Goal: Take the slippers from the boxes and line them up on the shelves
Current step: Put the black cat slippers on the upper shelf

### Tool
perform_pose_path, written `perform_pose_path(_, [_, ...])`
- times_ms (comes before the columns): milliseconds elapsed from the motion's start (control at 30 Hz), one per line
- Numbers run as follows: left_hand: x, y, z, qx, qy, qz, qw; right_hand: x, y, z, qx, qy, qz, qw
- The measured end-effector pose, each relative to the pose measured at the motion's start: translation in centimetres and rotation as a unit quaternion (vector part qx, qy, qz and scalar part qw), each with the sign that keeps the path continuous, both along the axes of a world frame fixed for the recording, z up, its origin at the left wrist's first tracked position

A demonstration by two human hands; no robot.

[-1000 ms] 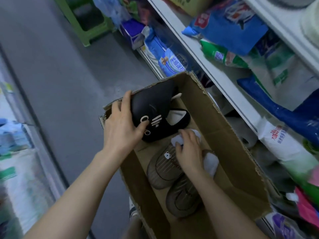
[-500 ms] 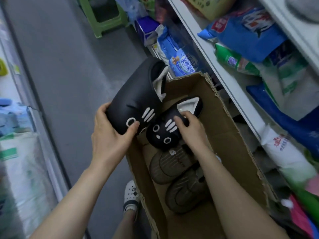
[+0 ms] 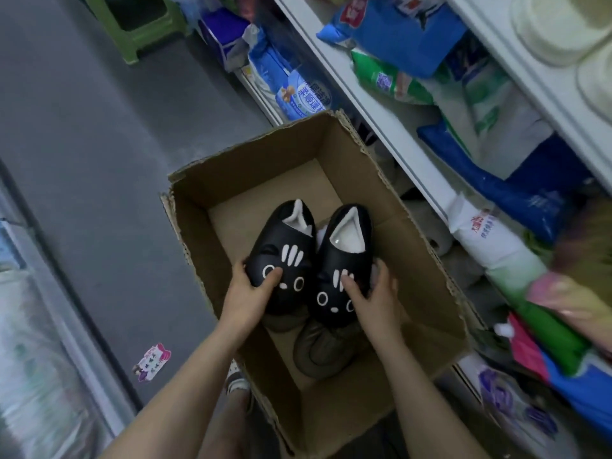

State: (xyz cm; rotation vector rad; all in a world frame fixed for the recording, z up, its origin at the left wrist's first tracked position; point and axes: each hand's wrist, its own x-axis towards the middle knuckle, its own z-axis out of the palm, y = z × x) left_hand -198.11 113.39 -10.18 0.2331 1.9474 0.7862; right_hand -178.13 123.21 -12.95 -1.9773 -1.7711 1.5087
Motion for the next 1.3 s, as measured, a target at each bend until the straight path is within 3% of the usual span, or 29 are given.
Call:
perform_pose_path(100, [-0.2, 0.6, -0.1, -0.015, -0.019, 0.010, 1.000, 0.4, -1.0, -1.4, -0.115, 0.027, -0.007, 0.993])
perform_pose_path(233, [-0.9, 0.6, 0.0, 0.002, -0.038, 0.010, 0.999, 1.1, -0.6, -1.7, -0.161, 0.126, -0.054, 0.977])
perform_pose_path(400, [-1.3, 0.3, 1.1, 0.061, -0.071, 0.008, 0.996, 1.3, -0.6, -1.1, -0.171, 0.187, -0.110, 0.961])
perform_pose_path(567, [-1.6, -0.6, 3.4, 0.084, -0.094, 0.010, 0.992, 1.3, -2.2, 2.3, -0.135, 0.211, -0.141, 0.958])
perform_pose_path(900, [-0.9, -3.5, 14.7, 0.159, -0.091, -0.100, 0.978, 4.2, -10.1, 15.5, 0.011, 0.239, -0.219, 0.946])
perform_pose_path(1300, [7.6, -4.9, 26.4, 0.251, -0.098, -0.285, 0.920, 14.3, -19.3, 28.9, 0.186, 0.229, -0.343, 0.892])
